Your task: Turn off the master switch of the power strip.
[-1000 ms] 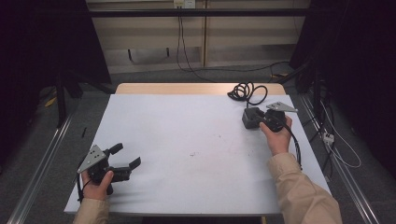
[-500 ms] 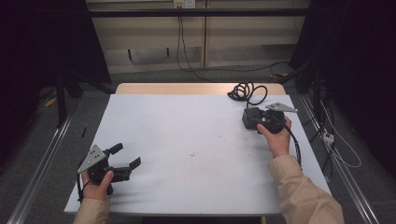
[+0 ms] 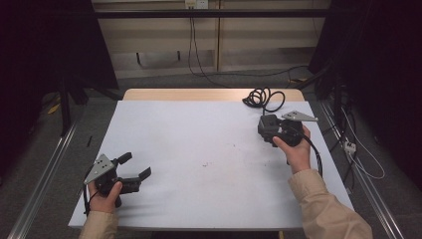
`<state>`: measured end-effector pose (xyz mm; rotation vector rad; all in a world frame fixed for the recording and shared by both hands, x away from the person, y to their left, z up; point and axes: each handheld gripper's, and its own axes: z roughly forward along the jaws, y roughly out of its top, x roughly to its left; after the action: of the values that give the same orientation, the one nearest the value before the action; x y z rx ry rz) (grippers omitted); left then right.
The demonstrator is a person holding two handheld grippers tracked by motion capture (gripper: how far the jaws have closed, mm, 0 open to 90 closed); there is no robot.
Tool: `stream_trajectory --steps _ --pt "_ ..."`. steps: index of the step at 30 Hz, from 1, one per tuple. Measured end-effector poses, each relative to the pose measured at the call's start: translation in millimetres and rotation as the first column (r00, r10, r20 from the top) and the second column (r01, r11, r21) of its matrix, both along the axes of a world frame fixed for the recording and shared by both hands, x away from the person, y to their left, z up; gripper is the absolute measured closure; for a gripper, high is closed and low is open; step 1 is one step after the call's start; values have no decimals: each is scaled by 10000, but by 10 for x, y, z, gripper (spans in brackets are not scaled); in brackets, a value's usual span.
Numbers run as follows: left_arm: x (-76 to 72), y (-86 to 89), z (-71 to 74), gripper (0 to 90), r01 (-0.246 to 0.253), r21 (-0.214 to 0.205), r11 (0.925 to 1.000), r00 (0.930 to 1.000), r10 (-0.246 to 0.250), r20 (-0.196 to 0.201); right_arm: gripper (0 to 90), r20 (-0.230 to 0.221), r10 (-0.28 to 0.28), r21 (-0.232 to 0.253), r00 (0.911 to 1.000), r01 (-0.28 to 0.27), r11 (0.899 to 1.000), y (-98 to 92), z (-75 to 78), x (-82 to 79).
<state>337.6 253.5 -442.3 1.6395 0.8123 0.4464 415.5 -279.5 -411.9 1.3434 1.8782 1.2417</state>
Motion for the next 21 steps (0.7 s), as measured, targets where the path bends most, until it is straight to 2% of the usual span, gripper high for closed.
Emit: stream_trajectory --steps 2,7,9,17,21 --pt "0 8 -1 40 30 27 10000 10000 -30 19 195 146 42 37 9999 -43 10000 4 2 -36" --pt "-6 15 2 40 5 -9 10000 10000 -5 35 158 -14 265 25 9996 -265 9996 23 -23 -125" --pt "-7 13 2 39 -18 -22 10000 10000 18 24 165 99 324 29 9994 -324 9995 34 -29 -172" --pt "-8 0 0 40 21 12 10000 10000 -21 13 159 74 617 209 9981 -619 9979 43 -60 -333" --pt "-7 -1 -4 40 10 5 10000 10000 -10 2 156 28 691 113 9976 -691 9975 42 -67 -402"
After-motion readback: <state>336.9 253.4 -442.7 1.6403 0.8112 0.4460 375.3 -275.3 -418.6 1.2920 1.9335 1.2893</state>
